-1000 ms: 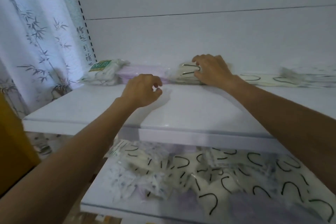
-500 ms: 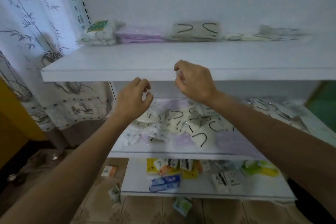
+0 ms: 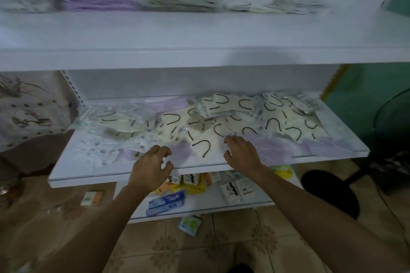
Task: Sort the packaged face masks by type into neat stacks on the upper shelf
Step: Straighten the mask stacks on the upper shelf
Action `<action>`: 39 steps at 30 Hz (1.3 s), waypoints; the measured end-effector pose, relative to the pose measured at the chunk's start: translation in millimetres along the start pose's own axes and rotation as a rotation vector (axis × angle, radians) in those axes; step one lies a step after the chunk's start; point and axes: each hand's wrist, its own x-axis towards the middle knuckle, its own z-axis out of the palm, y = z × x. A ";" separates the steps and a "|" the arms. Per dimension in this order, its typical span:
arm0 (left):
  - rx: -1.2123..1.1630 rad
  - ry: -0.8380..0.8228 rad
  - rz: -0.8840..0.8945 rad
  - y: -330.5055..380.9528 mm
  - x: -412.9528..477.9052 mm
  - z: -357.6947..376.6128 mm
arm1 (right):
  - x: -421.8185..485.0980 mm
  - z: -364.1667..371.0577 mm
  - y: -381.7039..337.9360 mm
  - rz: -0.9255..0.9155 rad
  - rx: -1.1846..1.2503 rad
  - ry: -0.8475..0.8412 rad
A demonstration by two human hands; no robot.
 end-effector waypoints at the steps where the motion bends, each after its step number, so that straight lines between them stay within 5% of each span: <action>1: -0.018 -0.017 -0.027 4.7 4.6 9.9 | -1.3 3.4 16.1 0.047 -0.003 -0.027; 8: -0.233 -0.198 -0.258 54.8 51.9 95.3 | 6.5 22.0 141.9 0.489 0.156 -0.187; 14: -0.319 -0.212 -0.484 98.2 97.9 169.7 | 18.8 35.5 248.6 0.982 0.647 -0.199; 23: 0.013 -0.342 -0.371 135.6 107.9 225.3 | 36.9 51.4 245.1 0.938 0.825 -0.430; 28: -0.099 -0.281 -0.173 151.3 101.8 228.9 | 39.9 49.8 247.3 0.901 0.788 -0.446; 34: -0.485 -0.117 -0.661 158.2 122.4 224.1 | 37.3 46.9 265.7 0.781 1.241 -0.388; 39: -0.798 -0.100 -0.836 178.1 137.1 224.9 | 42.2 30.9 280.5 0.771 1.553 -0.372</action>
